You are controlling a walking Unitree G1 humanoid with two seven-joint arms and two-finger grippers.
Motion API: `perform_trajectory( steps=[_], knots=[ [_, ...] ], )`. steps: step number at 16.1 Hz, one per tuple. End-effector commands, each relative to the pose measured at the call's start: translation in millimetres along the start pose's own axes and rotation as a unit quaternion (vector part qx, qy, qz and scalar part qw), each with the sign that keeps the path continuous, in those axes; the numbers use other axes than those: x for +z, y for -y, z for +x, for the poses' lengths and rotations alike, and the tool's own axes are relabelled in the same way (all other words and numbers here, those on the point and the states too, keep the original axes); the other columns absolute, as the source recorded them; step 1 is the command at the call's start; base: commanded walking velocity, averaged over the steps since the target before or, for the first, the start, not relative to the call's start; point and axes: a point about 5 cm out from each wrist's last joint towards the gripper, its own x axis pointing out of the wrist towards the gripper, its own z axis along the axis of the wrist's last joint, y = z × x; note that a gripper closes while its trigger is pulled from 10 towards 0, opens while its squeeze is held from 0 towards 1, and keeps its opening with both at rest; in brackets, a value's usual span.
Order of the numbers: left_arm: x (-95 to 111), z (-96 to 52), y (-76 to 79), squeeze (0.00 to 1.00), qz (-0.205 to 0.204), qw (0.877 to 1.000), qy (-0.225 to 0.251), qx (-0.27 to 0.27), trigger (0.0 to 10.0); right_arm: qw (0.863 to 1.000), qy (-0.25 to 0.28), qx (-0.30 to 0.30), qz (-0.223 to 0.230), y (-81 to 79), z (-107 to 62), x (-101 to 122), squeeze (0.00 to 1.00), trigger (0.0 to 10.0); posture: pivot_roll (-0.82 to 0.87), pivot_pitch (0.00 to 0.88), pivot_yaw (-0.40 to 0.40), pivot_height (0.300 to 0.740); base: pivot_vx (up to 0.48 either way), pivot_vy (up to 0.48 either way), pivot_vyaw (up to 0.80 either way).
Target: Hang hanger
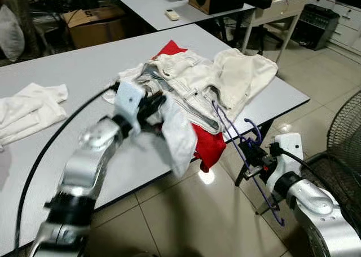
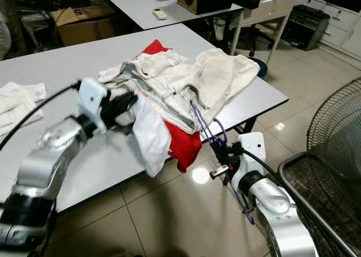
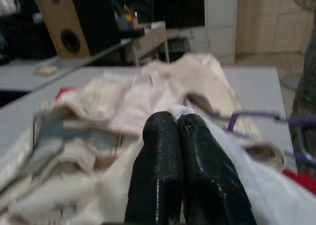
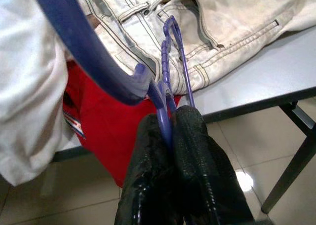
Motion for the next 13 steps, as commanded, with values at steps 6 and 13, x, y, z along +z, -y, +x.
perform_trajectory(
  steps=[6, 13],
  knots=[
    [54.8, 35.8, -27.2, 0.00, 0.023, 0.996, 0.081, 0.010, 0.0, 0.998, 0.031, -0.049, -0.002, 15.7, 10.1, 9.7, 0.00, 10.0, -0.10, 0.000, 0.015, 0.740, 0.000, 0.000, 0.00],
    [218.2, 28.3, -91.7, 0.00, 0.066, 0.942, 0.321, 0.073, 0.0, 0.990, 0.069, -0.125, 0.020, 22.6, 9.6, 14.1, 0.00, 10.0, -0.10, 0.000, 0.106, 0.740, 0.000, 0.000, 0.00]
  ],
)
